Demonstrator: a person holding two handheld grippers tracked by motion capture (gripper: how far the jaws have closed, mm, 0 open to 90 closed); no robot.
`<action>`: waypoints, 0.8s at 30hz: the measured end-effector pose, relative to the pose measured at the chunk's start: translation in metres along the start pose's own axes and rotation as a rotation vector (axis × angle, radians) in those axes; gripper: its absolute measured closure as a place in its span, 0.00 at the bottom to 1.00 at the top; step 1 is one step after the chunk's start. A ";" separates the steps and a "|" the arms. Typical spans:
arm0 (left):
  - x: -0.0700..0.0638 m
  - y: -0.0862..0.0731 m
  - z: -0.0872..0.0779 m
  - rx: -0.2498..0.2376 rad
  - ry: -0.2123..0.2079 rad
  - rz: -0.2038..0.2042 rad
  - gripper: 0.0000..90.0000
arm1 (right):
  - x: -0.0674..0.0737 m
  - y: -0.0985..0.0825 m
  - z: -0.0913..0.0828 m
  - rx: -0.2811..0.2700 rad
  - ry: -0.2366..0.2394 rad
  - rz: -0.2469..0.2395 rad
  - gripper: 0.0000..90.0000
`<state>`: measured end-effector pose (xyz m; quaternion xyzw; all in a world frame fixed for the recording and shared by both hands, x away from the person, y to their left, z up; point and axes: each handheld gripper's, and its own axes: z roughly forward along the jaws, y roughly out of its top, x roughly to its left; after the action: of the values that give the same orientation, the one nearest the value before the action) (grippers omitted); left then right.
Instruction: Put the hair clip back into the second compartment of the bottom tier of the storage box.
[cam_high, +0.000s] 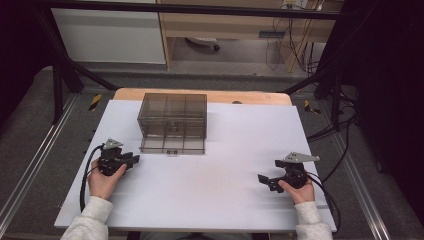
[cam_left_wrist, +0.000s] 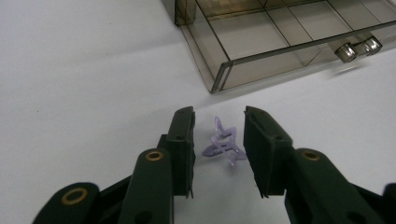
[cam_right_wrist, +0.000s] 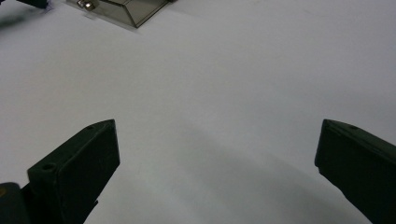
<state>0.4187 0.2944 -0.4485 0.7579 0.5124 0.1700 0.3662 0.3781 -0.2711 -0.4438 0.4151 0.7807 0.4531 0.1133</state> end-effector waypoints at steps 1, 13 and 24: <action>0.000 0.000 0.000 -0.001 0.002 -0.001 0.70 | 0.000 0.000 0.000 0.000 0.001 0.001 0.01; -0.002 0.000 0.001 0.002 0.014 -0.004 0.81 | 0.000 0.000 0.000 -0.001 0.001 0.002 0.01; -0.003 0.000 0.000 0.001 0.019 -0.007 0.90 | 0.000 0.000 0.001 0.001 0.003 0.001 0.01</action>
<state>0.4177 0.2915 -0.4479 0.7547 0.5185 0.1757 0.3616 0.3781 -0.2704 -0.4442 0.4149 0.7810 0.4532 0.1119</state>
